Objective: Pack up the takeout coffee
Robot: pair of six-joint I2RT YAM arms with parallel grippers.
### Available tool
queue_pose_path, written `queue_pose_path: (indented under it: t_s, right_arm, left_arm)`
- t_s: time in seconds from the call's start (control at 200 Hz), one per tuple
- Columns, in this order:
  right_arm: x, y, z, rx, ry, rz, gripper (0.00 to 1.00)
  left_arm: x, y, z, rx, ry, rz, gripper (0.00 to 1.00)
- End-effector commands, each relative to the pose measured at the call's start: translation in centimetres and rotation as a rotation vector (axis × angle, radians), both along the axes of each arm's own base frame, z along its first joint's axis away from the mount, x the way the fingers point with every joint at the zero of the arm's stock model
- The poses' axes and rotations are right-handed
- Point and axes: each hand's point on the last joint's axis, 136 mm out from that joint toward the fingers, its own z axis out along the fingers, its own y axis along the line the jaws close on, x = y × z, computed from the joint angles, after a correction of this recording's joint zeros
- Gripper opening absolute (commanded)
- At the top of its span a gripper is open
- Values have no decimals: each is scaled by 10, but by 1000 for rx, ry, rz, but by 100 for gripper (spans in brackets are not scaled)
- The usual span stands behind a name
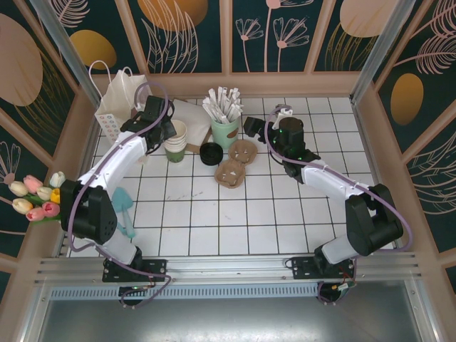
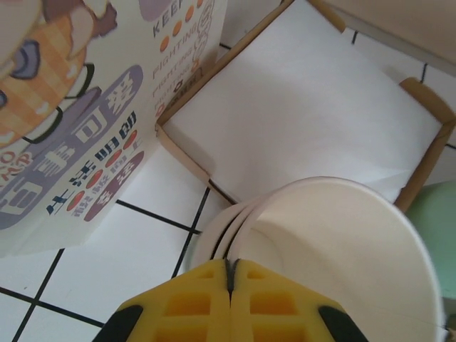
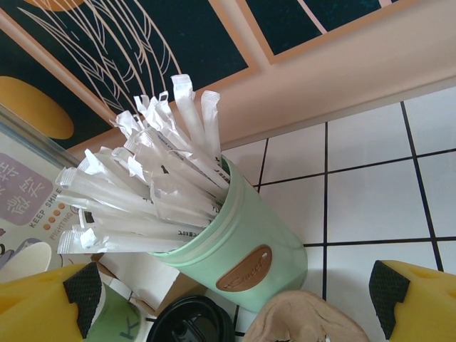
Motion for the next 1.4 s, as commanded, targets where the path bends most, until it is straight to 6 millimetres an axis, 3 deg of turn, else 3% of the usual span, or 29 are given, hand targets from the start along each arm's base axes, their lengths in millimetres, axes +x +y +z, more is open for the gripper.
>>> queue_pose_path:
  t_s: [0.0, 0.155, 0.325, 0.45, 0.545, 0.636, 0.696, 0.766, 0.846, 0.936, 1.006, 1.071, 1.396]
  right_arm:
    - [-3, 1, 15, -11, -41, 3, 99]
    - [-3, 1, 18, -16, -50, 3, 99]
    - [-5, 2, 17, -18, -49, 6, 99]
    - [-7, 2, 18, -28, -47, 5, 99]
    - [-9, 1, 18, -33, -52, 5, 99]
    - [-10, 1, 19, -43, -53, 9, 99]
    - [-11, 2, 20, -48, -60, 13, 99]
    - [-12, 5, 22, -51, -68, 27, 99]
    - [-16, 12, 25, -53, -85, 59, 99]
    - [-20, 20, 28, -65, -101, 85, 99]
    - [-22, 24, 28, -74, -109, 96, 99]
    - [-23, 27, 28, -78, -110, 106, 99]
    - [-28, 46, 22, -39, -72, 198, 99]
  left_arm:
    - [1, -2, 43, -52, -140, 4, 0]
    - [-2, -1, 54, -66, -178, 7, 0]
    - [-4, -6, 41, -95, -154, -5, 0]
    - [-8, -6, 42, -120, -171, 8, 0]
    - [-7, -11, 30, -158, -122, -23, 0]
    - [-11, -7, 46, -167, -154, -5, 0]
    - [-9, -18, 52, -212, -184, -67, 0]
    - [-12, -5, 46, -145, -109, -17, 0]
    - [-12, -33, 47, -276, -161, -129, 0]
    - [-18, -3, 39, -142, -93, -20, 0]
    - [-17, -15, 47, -210, -150, -71, 0]
    - [-20, -8, 44, -167, -100, -50, 0]
    - [-29, -2, 113, -107, -205, -104, 0]
